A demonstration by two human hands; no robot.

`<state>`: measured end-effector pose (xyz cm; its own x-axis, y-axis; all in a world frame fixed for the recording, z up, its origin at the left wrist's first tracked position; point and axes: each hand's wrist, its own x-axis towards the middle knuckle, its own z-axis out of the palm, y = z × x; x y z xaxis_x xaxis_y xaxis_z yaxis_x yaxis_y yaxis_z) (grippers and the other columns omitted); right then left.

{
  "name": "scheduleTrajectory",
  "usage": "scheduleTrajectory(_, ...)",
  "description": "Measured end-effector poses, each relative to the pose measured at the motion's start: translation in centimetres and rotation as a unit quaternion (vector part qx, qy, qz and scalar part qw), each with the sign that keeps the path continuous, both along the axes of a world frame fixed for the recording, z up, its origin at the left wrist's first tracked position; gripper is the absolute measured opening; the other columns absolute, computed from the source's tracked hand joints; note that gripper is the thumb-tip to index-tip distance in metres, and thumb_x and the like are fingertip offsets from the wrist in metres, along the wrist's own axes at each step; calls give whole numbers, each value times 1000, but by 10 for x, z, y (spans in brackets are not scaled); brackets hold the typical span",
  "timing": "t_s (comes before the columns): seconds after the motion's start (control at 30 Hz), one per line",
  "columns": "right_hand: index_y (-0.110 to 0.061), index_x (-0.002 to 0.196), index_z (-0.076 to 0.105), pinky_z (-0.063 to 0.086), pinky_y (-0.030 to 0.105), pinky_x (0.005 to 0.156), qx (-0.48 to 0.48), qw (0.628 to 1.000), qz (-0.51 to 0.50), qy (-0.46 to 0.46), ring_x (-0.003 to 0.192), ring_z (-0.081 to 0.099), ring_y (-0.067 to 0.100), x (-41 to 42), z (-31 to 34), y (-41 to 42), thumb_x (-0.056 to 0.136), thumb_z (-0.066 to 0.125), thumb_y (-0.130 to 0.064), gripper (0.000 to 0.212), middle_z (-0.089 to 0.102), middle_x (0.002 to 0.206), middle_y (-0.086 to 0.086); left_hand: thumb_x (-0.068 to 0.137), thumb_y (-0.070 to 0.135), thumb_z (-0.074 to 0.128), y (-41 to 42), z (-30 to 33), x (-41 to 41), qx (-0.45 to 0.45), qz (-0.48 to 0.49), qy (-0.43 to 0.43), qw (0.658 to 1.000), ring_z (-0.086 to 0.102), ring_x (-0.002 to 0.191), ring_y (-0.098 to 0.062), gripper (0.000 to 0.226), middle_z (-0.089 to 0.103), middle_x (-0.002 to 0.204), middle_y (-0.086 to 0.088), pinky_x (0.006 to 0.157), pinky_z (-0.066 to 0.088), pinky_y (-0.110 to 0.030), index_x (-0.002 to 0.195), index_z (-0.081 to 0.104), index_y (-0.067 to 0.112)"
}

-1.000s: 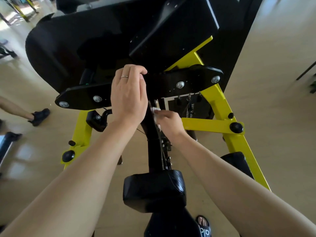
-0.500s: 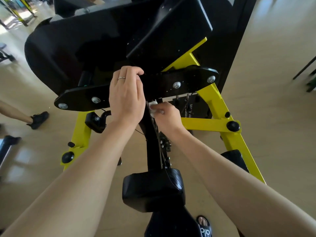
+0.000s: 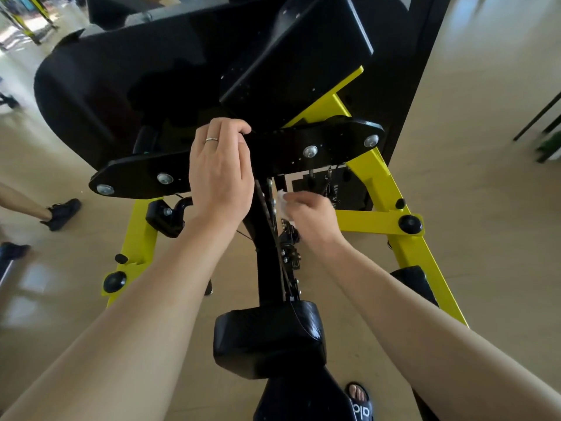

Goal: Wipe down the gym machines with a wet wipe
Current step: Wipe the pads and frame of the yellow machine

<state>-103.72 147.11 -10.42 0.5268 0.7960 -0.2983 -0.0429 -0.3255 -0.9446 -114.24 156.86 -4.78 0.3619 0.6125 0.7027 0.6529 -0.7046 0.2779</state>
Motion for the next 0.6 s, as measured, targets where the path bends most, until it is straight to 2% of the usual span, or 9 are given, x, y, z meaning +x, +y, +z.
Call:
scheduleTrajectory(0.03,-17,112,73,56,33,93,24,991,-67,117,107,68,25,4,2,3,93,59,-5,27,73,110,2,103,10,37,0,0,1,5,7,0,1000,54,102,-22,28,65,108,-5,83,40,-26,111,64,8)
scheduleTrajectory(0.1,-11,109,70,55,31,97,75,922,-172,338,104,68,22,8,9,14,94,62,0,21,70,106,7,103,10,38,-2,-1,2,9,18,0,1000,54,101,-22,27,65,107,-4,83,41,-27,111,64,9)
scheduleTrajectory(0.17,-4,115,66,55,27,95,96,876,-221,417,106,67,22,6,15,22,95,63,1,21,67,113,12,103,10,38,-3,-2,3,17,21,0,1000,55,100,-22,27,65,106,-5,82,42,-29,110,64,9)
scheduleTrajectory(0.27,-5,119,66,52,10,61,78,860,-256,434,88,67,12,-7,23,29,94,68,-2,25,69,111,8,103,9,38,-1,-2,3,31,18,1,999,56,99,-24,27,65,105,-5,80,44,-31,108,65,8)
scheduleTrajectory(0.3,-6,120,66,50,10,56,75,863,-261,426,82,65,10,-10,21,32,94,70,-3,27,69,108,6,103,9,38,-1,-2,3,33,16,1,999,57,99,-24,27,66,105,-5,80,44,-31,108,65,8)
scheduleTrajectory(0.43,5,130,59,56,15,60,93,891,-178,408,72,64,8,-23,15,46,96,60,1,34,68,106,13,102,9,38,0,-2,3,34,14,3,999,57,99,-25,27,66,105,-5,81,43,-30,108,65,8)
scheduleTrajectory(0.5,5,132,56,57,15,68,94,884,-141,435,75,65,6,-23,12,47,98,55,3,34,63,102,9,101,9,38,0,-2,2,32,16,2,999,58,100,-25,28,66,104,-5,81,44,-31,108,65,8)
scheduleTrajectory(0.57,2,127,58,57,23,88,101,869,-144,463,100,68,15,-11,4,45,97,56,-1,31,60,102,5,101,10,38,1,-3,2,35,14,0,999,58,100,-25,28,66,104,-5,82,45,-31,107,65,8)
scheduleTrajectory(0.6,-2,118,62,52,28,101,96,863,-158,471,117,64,23,-1,1,43,95,58,-5,23,59,101,3,101,10,38,0,-3,2,37,15,0,999,58,100,-25,28,66,104,-5,82,45,-31,107,65,8)
